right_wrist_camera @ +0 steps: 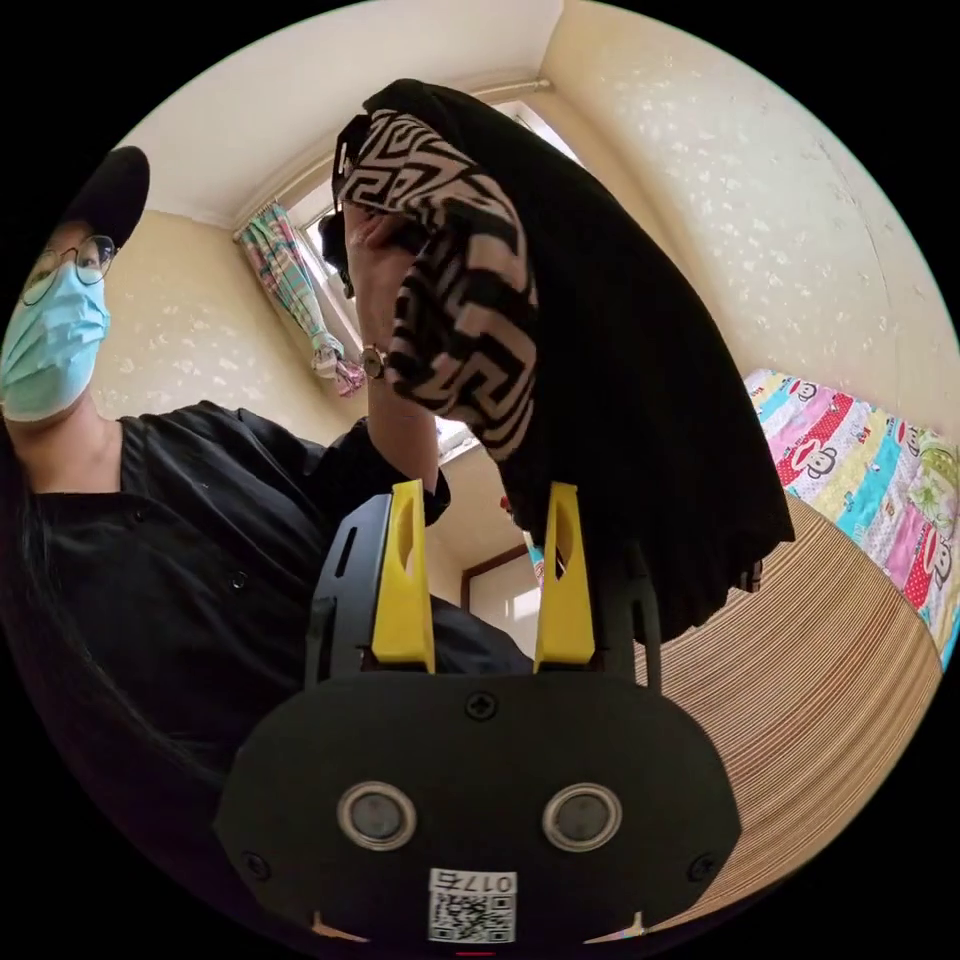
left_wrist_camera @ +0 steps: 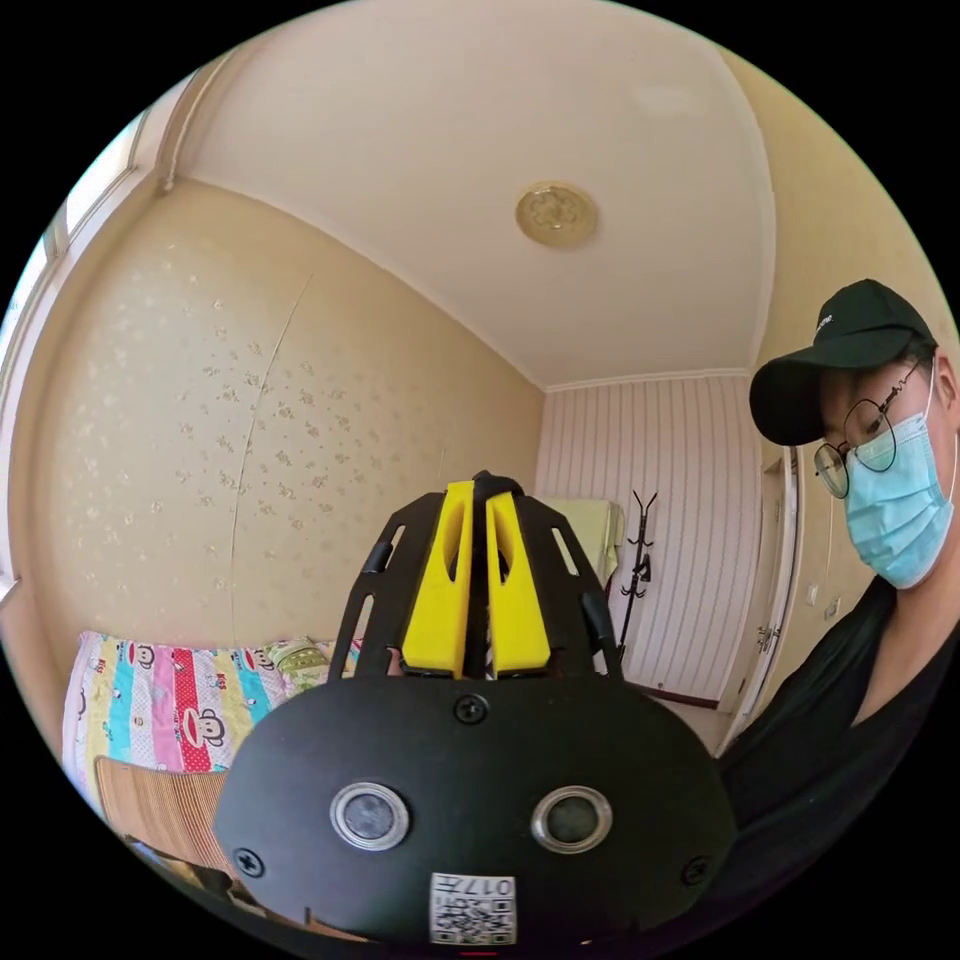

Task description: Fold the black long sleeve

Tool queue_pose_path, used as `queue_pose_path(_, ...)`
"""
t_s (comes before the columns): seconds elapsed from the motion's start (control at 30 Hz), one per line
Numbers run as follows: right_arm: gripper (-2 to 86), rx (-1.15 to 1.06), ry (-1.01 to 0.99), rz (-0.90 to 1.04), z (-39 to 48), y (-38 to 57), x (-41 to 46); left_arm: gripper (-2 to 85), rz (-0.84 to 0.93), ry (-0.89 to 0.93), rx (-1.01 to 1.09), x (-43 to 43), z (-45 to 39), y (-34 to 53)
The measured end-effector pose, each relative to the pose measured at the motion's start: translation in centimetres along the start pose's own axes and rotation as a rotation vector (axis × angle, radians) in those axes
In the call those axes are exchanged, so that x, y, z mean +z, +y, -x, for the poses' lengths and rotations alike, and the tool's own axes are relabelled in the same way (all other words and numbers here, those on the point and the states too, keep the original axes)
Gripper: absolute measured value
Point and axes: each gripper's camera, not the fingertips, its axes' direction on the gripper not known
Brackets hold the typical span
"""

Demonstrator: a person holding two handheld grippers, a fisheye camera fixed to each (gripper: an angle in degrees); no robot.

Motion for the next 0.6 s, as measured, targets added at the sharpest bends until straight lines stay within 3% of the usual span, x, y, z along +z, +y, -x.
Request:
queue_pose_path(0.1,4.0,0.031,0.092,-0.113,0.1,-0.1,-3.9,-0.5,0.002,-0.016,-0.001,-1.6,1.9,-1.5)
queue_pose_path(0.2,2.6,0.068,0.2,-0.331,0.6,-0.1,-11.7,-0.5,0.005,-0.013,-0.016,-4.5,5.0,-2.9)
queue_pose_path(0.33,1.7,-0.093,0.267,-0.521,6.0,-1.5,-20.4,-0.5,0.13,0.121,-0.037,-6.8,7.6,-4.8)
queue_pose_path(0.47,1.6,-0.226,0.438,-0.482,11.8,-5.6,-23.0,-0.4,0.194,0.197,-0.086,-6.2,7.7,-7.2)
queue_pose_path(0.6,1.5,-0.158,0.746,-0.375,11.7,-13.6,-24.5,-0.1,0.31,-0.069,-0.081,-1.1,12.5,-10.4)
